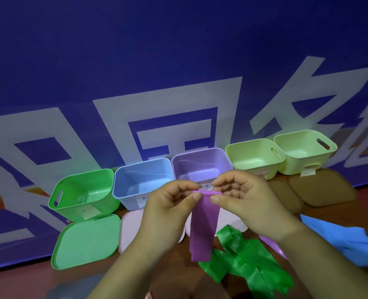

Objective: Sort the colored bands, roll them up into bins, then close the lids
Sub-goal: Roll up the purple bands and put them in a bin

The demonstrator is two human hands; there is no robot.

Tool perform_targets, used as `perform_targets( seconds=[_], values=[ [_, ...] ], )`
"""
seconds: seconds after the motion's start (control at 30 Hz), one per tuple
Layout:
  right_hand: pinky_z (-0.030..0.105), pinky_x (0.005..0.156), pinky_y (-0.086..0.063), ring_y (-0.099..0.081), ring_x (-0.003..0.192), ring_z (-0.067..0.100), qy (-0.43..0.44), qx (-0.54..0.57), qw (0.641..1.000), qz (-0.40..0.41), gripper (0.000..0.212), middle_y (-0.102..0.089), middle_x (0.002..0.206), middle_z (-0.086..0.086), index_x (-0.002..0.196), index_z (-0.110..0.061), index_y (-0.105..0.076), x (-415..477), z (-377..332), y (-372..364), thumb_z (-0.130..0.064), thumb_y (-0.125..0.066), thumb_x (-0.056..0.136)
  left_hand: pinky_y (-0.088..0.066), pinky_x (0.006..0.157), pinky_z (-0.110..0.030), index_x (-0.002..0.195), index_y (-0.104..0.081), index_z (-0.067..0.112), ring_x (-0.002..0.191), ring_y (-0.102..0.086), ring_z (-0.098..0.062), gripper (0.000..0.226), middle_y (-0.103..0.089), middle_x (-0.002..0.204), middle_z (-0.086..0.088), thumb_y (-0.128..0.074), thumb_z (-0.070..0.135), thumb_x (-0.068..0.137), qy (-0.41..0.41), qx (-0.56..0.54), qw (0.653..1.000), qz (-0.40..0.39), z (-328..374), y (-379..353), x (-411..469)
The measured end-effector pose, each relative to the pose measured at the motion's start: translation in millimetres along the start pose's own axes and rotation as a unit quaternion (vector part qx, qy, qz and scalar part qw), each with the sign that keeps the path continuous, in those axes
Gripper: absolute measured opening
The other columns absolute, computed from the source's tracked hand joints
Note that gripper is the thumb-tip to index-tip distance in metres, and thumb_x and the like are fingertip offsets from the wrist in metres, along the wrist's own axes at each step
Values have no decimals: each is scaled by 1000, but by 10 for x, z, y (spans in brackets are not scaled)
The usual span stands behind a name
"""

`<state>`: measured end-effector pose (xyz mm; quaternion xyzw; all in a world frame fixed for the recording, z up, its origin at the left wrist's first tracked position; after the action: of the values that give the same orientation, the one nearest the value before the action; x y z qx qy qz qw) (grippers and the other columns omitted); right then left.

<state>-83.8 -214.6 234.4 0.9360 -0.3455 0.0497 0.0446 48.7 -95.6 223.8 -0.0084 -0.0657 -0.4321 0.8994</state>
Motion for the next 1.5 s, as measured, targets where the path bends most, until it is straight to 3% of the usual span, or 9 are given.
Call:
perform_targets(
  seconds=[0.13,0.4,0.5,0.67,0.77,0.93,1.13,1.37,1.5],
  values=[
    [17,70,-53,-66,72,6,-43,20,998,35,27,-71,73,-2,83,-11,-69,-66,176,80,13,-77,72,-55,73,-22,86,-77,24,77,-69,-11,26,-76,82,-2,-72,-2,84,28,-10,999,-26,-150,-123,-14],
    [14,57,-49,-61,58,6,-124,10,989,82,21,-68,63,2,74,-9,-71,-258,574,529,11,-75,75,-50,64,-18,83,-74,12,67,-62,-7,15,-71,72,0,-71,-3,85,69,23,995,-75,-433,-582,34],
    [20,62,-51,-64,65,13,-148,-13,984,103,12,-70,72,20,79,-6,-73,-349,727,829,7,-75,78,-51,68,-21,83,-75,13,70,-63,-8,14,-73,75,1,-72,0,85,85,52,991,-84,-615,-768,91],
    [20,73,-52,-67,71,9,-197,-130,964,127,19,-74,76,5,82,-20,-74,-441,1148,1468,-2,-77,78,-51,67,-27,83,-75,13,68,-62,-8,13,-71,73,0,-71,1,85,142,73,983,-96,-939,-1067,160],
    [26,80,-53,-69,79,4,-241,-256,931,101,16,-74,76,-9,85,-29,-72,-484,1570,1868,-16,-78,77,-48,62,-23,81,-74,12,64,-59,-6,15,-69,69,4,-70,-2,85,165,81,978,-103,-1103,-1240,194],
    [2,68,-42,-62,81,-4,-291,-324,899,46,21,-67,84,-15,99,-23,-72,-503,2186,2184,-20,-78,79,-46,58,-16,80,-73,6,61,-60,-4,15,-68,67,1,-68,-6,86,197,73,972,-106,-1287,-1451,261],
    [31,83,-54,-66,90,10,-297,-366,882,-33,19,-71,97,-9,101,-27,-71,-264,2622,2193,-23,-70,82,-49,64,-17,77,-69,1,65,-65,-7,15,-70,69,-2,-65,-11,86,216,80,967,-109,-1480,-1562,369],
    [25,88,-43,-60,109,18,-233,-482,836,-120,31,-63,119,-3,116,-28,-68,124,2991,1981,-32,-63,86,-51,66,-16,77,-69,4,67,-70,-8,19,-74,69,-2,-63,-12,87,258,78,961,-64,-1631,-1533,481],
    [24,86,-42,-60,105,17,-234,-504,821,-131,22,-63,114,-5,108,-30,-73,115,3109,1933,-29,-64,88,-56,72,-27,77,-72,12,74,-71,-21,24,-74,77,-10,-65,-8,88,263,97,959,-48,-1731,-1410,497]
  ],
)
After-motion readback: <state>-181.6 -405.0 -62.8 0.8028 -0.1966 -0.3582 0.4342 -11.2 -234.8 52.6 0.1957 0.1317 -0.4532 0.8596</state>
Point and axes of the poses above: each hand's wrist, its own x-axis towards the middle knuckle, its own y-axis out of the back of the hand, z = x × y, the point moved 4 cm from there along x, towards the middle knuckle
